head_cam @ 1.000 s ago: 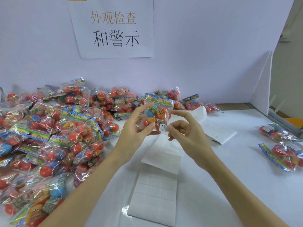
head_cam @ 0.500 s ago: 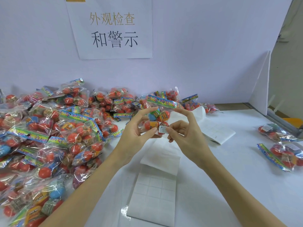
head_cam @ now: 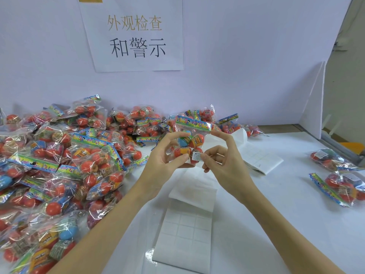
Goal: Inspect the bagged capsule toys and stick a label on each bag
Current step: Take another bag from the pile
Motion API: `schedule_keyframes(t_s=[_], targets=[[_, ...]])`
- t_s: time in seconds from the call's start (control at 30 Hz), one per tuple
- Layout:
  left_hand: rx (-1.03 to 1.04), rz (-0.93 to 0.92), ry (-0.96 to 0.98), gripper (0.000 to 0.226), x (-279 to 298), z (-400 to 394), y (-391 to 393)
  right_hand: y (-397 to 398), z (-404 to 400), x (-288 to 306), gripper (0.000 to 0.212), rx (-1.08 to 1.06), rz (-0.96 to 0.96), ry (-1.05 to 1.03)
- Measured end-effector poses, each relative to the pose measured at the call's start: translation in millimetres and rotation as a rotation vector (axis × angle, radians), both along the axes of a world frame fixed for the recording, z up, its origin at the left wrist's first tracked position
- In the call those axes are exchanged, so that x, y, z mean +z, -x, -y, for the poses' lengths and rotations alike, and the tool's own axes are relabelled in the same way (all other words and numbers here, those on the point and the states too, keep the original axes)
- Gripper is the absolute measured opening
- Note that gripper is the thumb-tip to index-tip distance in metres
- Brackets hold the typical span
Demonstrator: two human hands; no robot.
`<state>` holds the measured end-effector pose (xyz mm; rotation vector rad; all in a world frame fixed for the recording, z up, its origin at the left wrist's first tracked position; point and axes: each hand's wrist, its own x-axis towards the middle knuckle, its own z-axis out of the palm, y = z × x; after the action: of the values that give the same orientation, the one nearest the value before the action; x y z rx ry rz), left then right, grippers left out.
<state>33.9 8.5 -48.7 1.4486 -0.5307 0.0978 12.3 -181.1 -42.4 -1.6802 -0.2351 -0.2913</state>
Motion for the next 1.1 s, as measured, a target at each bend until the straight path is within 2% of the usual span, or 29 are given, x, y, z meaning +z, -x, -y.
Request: schedule_keyframes(t_s=[0.23,0.43,0.53,0.6,0.7,0.83,0.9,1.0,1.1], targets=[[0.095,0.006,0.022,0.049,0.6,6.4,2.7,0.5,-0.4,-3.4,0.056,0.006,0.026,0.043],[0.109,0.003,0.023,0.051,-3.8,5.8,-0.8,-0.1,1.1,-5.2,0.057,-0.138,0.031,0.19],[0.084,-0.013,0.06,0.056,-4.4,6.0,-1.8,0.5,4.6,0.4,0.052,-0.049,-0.179,0.076],[0.055,-0.025,0.086,0.068,-3.9,6.0,-2.0,0.7,5.2,2.4,0.05,0.068,-0.28,-0.044],[0.025,-0.055,0.112,0.09,-0.7,5.4,-0.6,0.3,5.3,1.2,0.033,0.095,-0.231,-0.069],[0.023,-0.106,0.187,0.097,3.1,6.9,2.4,-1.1,7.9,-1.1,0.016,0.084,-0.169,-0.083],[0.04,-0.104,0.184,0.095,2.6,8.1,2.9,-0.6,7.4,0.5,0.018,0.096,-0.181,-0.103],[0.027,-0.11,0.188,0.094,1.0,8.0,3.1,0.7,3.2,2.3,0.042,0.16,-0.232,-0.117],[0.031,-0.123,0.165,0.094,0.0,8.3,3.5,1.5,2.5,1.1,0.036,0.153,-0.232,-0.069]])
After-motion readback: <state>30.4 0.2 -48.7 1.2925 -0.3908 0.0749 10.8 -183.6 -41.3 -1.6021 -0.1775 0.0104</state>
